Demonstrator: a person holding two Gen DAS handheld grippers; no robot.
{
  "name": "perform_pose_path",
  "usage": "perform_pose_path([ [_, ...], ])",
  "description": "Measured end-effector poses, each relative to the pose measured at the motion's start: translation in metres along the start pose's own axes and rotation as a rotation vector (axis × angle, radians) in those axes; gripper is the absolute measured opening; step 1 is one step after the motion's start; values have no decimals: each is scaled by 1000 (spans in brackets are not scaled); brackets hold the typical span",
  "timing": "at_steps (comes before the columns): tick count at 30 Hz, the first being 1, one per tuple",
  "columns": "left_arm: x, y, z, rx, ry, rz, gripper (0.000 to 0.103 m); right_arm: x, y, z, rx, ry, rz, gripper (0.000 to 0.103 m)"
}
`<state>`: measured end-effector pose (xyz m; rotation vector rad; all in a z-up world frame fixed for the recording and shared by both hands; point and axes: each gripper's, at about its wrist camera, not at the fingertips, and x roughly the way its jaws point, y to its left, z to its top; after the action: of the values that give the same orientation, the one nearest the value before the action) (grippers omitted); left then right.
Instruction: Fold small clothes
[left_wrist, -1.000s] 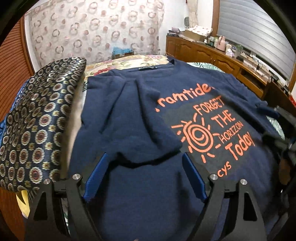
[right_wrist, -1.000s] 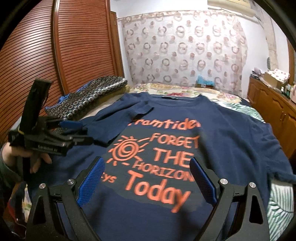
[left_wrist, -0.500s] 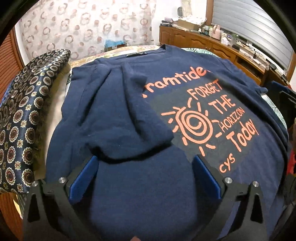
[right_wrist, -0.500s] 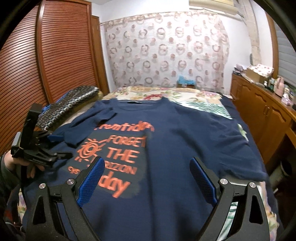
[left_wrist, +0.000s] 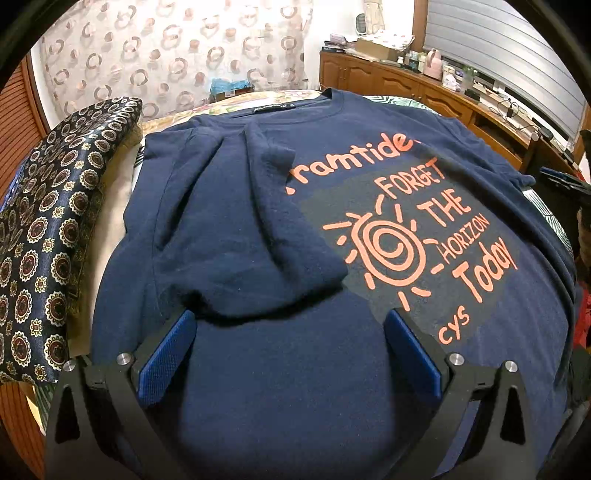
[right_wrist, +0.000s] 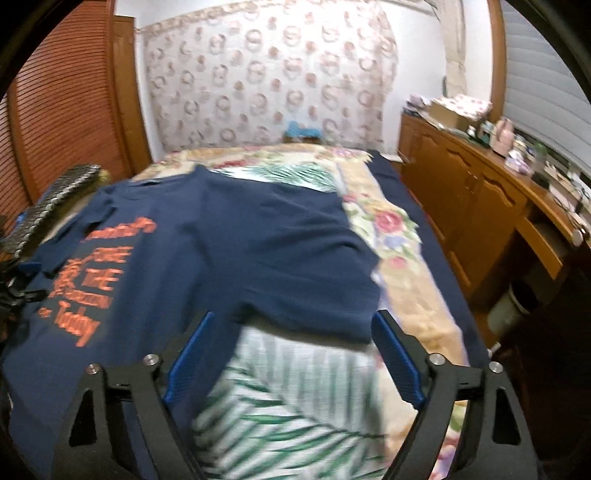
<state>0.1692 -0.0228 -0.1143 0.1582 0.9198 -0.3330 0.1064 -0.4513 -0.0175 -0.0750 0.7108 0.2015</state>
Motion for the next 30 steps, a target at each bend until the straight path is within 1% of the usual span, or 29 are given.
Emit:
perform_pose_path([
  [5, 0, 0, 0, 0, -1, 1, 103, 28, -24, 9, 99, 74, 22, 78],
  [8, 0, 0, 0, -1, 0, 0, 103, 40, -31, 14, 125, 116, 39, 72],
  [9, 0, 0, 0, -1, 0, 0, 103, 42, -33, 16, 130, 128, 47, 67],
  [11, 0, 0, 0, -3, -1, 0, 103, 41, -32, 22, 133, 133, 62, 61],
  [12, 0, 0, 0, -4, -1, 0, 103, 41, -32, 24, 126, 133, 65, 56],
  [13, 1, 1, 0, -4, 0, 0, 103, 40, -32, 26, 118, 132, 71, 47],
  [14, 1, 1, 0, -5, 0, 0, 103, 37, -32, 27, 105, 128, 74, 42],
  [16, 1, 0, 0, -6, -1, 1, 103, 36, -36, 29, 65, 120, 49, 25],
  [17, 1, 0, 0, -7, -1, 0, 103, 31, -36, 28, 39, 115, 33, 23],
  [18, 1, -1, 0, -8, -1, 2, 103, 29, -34, 27, 14, 107, 19, 16],
  [21, -1, -3, -1, -23, -14, 30, 102, 27, -21, 30, -50, 78, -19, 10],
  [22, -5, -5, -2, -22, -31, 45, 102, 26, -17, 31, -62, 65, -27, 9],
  [25, -22, -12, -1, -25, -116, 75, 102, 19, -5, 40, -87, 11, -25, 9],
  [27, -35, -14, 3, -61, -165, 65, 102, 13, 5, 48, -102, -38, -13, 8],
  [30, -50, -14, 10, -122, -204, 16, 102, 4, 29, 62, -144, -99, 24, 8],
])
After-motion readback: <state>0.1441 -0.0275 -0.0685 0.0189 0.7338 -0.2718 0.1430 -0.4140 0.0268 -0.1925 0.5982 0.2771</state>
